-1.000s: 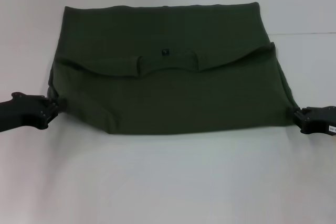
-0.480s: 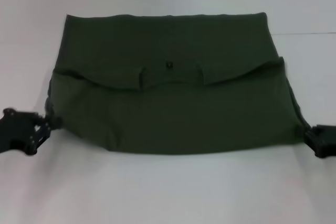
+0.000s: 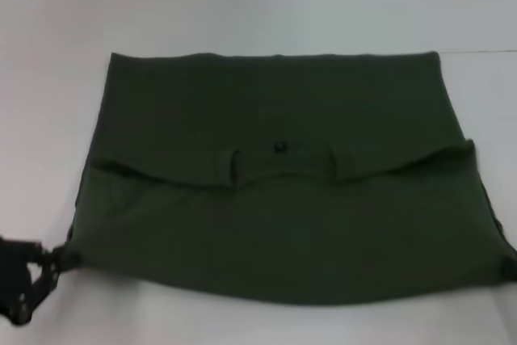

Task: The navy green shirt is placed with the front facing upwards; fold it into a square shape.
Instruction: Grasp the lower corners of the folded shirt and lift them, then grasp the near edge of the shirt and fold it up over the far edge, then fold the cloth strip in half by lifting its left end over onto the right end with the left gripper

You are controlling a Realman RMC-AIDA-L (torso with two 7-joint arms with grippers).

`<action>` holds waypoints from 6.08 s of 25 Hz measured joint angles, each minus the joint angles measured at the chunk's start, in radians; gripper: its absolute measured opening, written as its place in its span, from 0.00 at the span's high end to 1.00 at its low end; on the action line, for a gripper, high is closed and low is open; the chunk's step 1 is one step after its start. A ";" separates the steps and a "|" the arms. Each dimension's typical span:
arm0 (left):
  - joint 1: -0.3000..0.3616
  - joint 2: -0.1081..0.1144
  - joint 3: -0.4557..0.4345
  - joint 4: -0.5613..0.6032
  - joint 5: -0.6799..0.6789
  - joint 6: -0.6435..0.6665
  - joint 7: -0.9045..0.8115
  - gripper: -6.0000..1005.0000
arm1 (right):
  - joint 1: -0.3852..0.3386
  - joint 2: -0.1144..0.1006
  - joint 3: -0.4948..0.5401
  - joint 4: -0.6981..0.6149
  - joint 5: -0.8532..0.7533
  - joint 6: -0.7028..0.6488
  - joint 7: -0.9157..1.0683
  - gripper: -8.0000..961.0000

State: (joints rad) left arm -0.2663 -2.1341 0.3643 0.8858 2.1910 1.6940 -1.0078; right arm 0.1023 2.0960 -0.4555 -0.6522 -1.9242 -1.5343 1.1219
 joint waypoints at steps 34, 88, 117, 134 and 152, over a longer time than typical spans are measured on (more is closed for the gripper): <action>0.048 -0.006 -0.308 0.027 0.093 0.255 -0.024 0.94 | -0.015 -0.009 0.161 -0.097 -0.130 -0.204 0.192 0.95; -0.568 -0.025 -0.051 -0.416 -0.097 -1.153 -0.210 0.92 | 0.679 -0.008 -0.100 0.194 -0.126 0.979 0.397 0.85; -0.478 0.012 -0.054 -0.391 -0.309 -0.911 -0.256 0.43 | 0.570 -0.007 -0.101 0.137 0.095 0.705 0.242 0.27; -0.219 0.049 -0.058 -0.063 -0.039 -0.225 -0.621 0.22 | 0.335 -0.010 -0.178 -0.026 -0.034 -0.209 -0.002 0.20; -0.253 0.038 0.128 -0.017 0.285 -0.454 -0.897 0.22 | 0.337 -0.004 -0.194 -0.040 -0.203 -0.281 0.065 0.22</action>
State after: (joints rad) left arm -0.5196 -2.0964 0.4927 0.8689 2.4763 1.2401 -1.9051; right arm 0.4396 2.0921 -0.6492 -0.6919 -2.1276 -1.8156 1.1871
